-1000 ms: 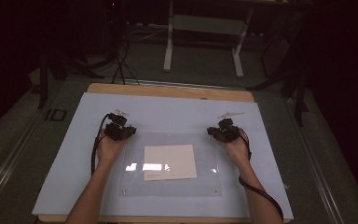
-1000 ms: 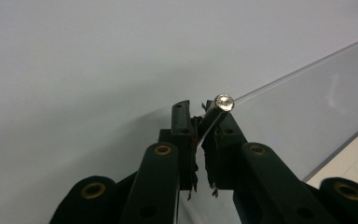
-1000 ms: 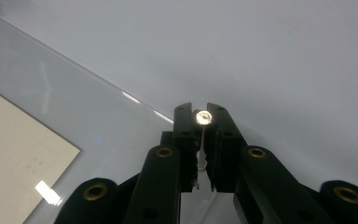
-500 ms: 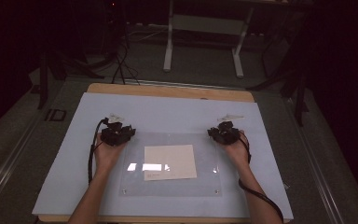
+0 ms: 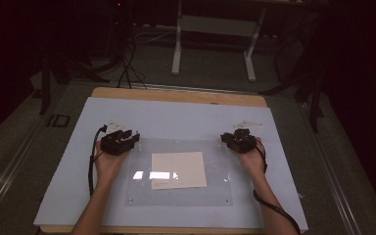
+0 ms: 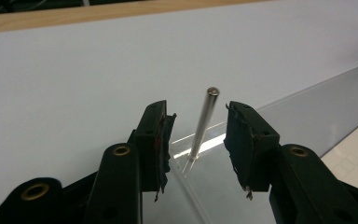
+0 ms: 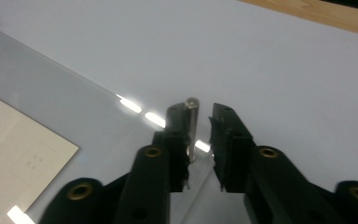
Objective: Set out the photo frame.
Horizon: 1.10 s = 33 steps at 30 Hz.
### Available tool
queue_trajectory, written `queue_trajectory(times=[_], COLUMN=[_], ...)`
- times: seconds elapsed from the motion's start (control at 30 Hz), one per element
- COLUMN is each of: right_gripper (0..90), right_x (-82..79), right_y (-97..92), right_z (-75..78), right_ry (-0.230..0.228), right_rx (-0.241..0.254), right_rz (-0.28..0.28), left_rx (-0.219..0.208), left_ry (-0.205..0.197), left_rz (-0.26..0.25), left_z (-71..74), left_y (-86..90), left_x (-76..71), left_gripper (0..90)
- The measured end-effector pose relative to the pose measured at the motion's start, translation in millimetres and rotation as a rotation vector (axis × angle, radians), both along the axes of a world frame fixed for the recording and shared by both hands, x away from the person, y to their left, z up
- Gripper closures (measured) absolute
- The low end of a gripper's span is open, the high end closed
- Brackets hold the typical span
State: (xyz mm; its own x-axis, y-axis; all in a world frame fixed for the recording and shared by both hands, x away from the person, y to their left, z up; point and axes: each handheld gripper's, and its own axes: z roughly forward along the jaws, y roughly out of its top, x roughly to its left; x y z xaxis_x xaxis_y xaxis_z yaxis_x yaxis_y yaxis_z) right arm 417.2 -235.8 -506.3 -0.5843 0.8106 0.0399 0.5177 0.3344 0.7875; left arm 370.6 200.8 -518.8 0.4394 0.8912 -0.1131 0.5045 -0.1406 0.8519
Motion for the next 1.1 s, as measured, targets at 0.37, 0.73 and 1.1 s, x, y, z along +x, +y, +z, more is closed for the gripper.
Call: queue_trajectory(times=[0.37,0.73,1.1], right_gripper=[84.5,84.4,83.5], right_x=[-2.1,-3.4,-1.4], right_y=[1.7,1.4,-3.3], right_z=[-2.2,-3.8,-6.3], right_ry=[-0.003,-0.010,0.015], right_rx=[0.021,0.037,0.094], right_rz=[-0.007,-0.019,-0.020], left_rx=[-0.007,-0.022,0.009], left_ry=[-0.053,-0.041,-0.026], left_rz=[0.027,0.042,0.024], left_z=[-0.5,-3.1,-3.9], left_y=[-4.0,-10.8,-10.5], left_x=[-3.2,2.1,5.9], left_gripper=[69.0,81.0,84.5])
